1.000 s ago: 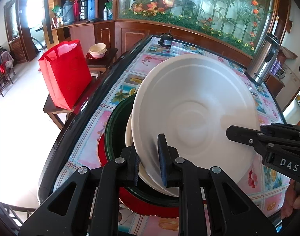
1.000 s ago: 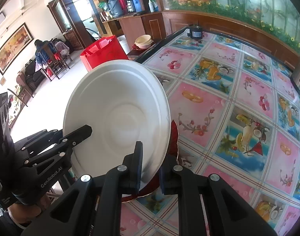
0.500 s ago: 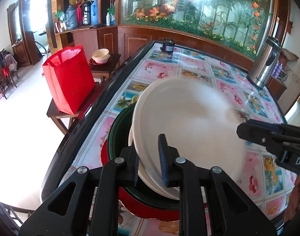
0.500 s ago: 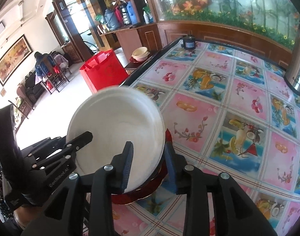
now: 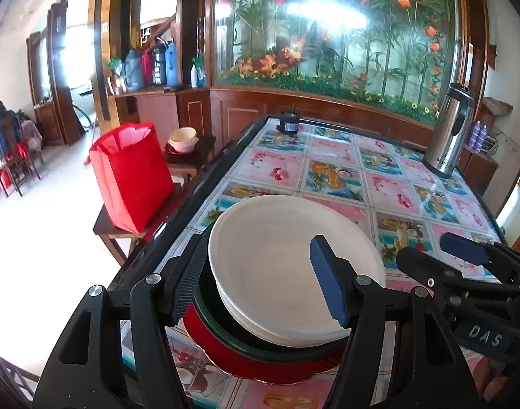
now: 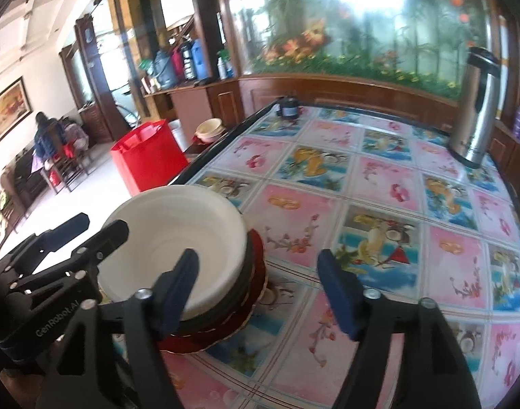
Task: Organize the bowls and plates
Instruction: 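Withdraw both open tools back from the stack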
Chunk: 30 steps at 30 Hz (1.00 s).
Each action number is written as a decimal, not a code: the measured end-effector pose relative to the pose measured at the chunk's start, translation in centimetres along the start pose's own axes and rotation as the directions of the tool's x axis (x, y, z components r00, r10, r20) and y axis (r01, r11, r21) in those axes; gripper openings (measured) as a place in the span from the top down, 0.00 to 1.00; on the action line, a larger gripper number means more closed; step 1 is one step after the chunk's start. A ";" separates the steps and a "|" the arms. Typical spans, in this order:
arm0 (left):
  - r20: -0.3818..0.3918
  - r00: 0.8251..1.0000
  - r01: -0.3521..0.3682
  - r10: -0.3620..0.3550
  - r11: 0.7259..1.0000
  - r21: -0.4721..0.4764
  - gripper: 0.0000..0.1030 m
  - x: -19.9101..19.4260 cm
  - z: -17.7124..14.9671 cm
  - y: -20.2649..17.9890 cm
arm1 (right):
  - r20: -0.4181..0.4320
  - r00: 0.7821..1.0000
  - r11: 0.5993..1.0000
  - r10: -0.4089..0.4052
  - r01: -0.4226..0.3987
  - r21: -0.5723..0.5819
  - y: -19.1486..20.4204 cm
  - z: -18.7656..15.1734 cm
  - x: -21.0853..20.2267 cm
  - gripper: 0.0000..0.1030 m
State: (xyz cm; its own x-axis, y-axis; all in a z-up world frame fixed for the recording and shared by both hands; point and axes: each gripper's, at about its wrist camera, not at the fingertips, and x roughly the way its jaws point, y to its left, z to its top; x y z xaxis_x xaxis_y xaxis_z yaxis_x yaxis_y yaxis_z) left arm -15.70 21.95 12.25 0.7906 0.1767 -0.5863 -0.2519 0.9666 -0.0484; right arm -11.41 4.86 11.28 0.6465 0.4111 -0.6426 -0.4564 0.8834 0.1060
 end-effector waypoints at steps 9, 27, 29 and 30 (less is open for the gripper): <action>-0.008 1.000 -0.008 0.008 1.000 -0.009 0.38 0.1 -0.7 -0.2 | 0.040 0.997 0.998 -0.062 0.063 -0.024 -0.3 -1.6 -0.5 0.23; 0.075 0.996 -0.051 0.047 0.997 0.055 0.24 -1.4 -2.0 -1.2 | 0.049 0.995 0.996 -0.085 0.085 -0.008 -1.4 -3.0 -0.8 0.23; 0.060 0.998 -0.034 0.031 0.998 0.048 0.24 -1.2 -2.1 -1.2 | 0.042 0.996 0.996 -0.083 0.084 -0.012 -1.3 -3.0 -0.7 0.23; 0.061 0.998 -0.032 0.029 0.998 0.049 0.24 -1.3 -2.2 -1.3 | 0.043 0.996 0.997 -0.081 0.081 -0.014 -1.2 -3.0 -0.7 0.23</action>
State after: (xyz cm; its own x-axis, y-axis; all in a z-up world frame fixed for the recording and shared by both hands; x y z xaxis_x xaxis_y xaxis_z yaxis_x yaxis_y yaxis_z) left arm -17.62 20.08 11.31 0.8154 0.2158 -0.5371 -0.2495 0.9683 0.0102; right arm -13.19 2.83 9.30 0.7070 0.3478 -0.6158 -0.4109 0.9107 0.0425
